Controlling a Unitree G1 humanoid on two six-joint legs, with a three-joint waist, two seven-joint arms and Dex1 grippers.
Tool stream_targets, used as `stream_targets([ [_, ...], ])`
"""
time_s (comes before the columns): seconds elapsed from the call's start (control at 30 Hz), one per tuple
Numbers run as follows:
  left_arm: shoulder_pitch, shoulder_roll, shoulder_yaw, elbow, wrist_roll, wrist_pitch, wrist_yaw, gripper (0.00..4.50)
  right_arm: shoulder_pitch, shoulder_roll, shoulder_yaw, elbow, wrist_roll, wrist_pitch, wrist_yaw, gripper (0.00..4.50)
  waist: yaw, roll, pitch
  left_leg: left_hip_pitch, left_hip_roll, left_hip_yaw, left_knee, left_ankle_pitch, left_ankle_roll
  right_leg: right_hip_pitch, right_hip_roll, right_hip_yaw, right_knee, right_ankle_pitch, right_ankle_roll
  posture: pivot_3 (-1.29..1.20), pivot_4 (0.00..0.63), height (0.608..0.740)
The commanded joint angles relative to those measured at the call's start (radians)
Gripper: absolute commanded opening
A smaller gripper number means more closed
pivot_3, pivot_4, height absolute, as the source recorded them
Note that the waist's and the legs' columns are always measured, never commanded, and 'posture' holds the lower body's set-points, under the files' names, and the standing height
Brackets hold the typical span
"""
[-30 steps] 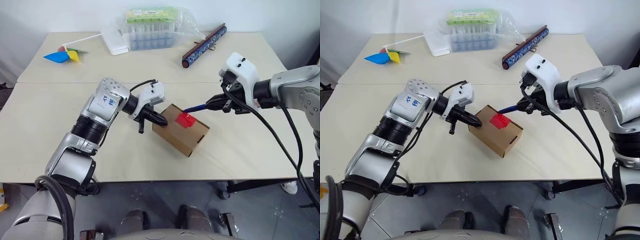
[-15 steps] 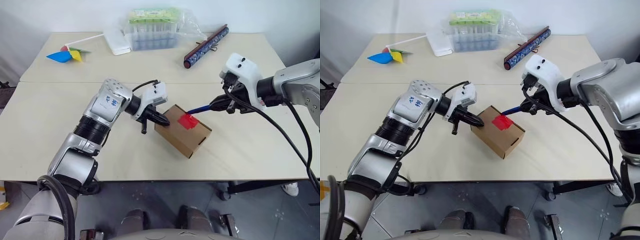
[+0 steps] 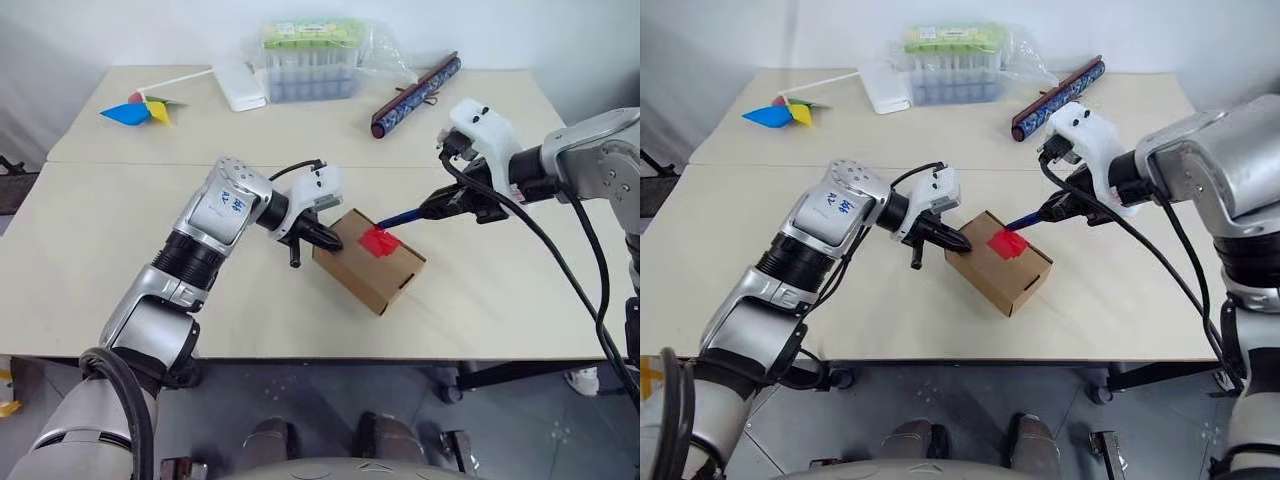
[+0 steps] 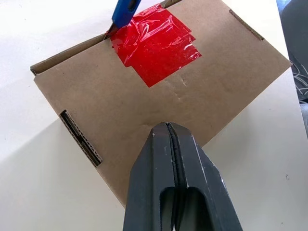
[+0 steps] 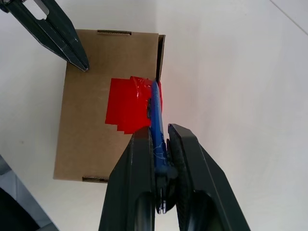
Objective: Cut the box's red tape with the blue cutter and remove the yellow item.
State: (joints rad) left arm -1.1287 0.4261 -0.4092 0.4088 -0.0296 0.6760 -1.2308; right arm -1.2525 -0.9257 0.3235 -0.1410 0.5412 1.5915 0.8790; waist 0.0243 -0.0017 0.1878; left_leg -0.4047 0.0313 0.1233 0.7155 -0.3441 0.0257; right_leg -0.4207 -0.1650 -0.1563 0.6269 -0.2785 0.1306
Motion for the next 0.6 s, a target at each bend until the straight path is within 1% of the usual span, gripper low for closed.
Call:
stream_targets([
  [0.03,0.031,-0.014,-0.077,0.054,0.069,0.027,0.032,0.00,-0.034,-0.014,0.027,0.005,0.034,0.023,0.015,0.15,0.000,0.000,0.000,0.000,0.000,0.000,0.000,0.000,0.000,0.000,0.000,0.000,0.000,0.000,0.000,0.00,0.150,0.740],
  [0.37,0.028,-0.036,-0.079,0.076,0.090,0.040,0.051,0.00,-0.047,-0.099,0.139,-0.030,0.047,0.000,0.082,0.15,0.001,0.000,-0.007,0.001,0.000,-0.003,0.001,0.000,0.001,0.003,0.000,0.000,-0.001,0.000,0.000,0.00,0.150,0.740],
  [0.6,0.030,-0.046,-0.084,0.099,0.100,0.040,0.066,0.00,-0.052,-0.119,0.189,-0.013,0.023,-0.023,0.093,0.15,0.001,-0.001,-0.010,0.003,0.000,-0.004,0.001,0.000,0.001,0.006,0.000,-0.001,-0.003,0.000,0.000,0.00,0.150,0.740],
])
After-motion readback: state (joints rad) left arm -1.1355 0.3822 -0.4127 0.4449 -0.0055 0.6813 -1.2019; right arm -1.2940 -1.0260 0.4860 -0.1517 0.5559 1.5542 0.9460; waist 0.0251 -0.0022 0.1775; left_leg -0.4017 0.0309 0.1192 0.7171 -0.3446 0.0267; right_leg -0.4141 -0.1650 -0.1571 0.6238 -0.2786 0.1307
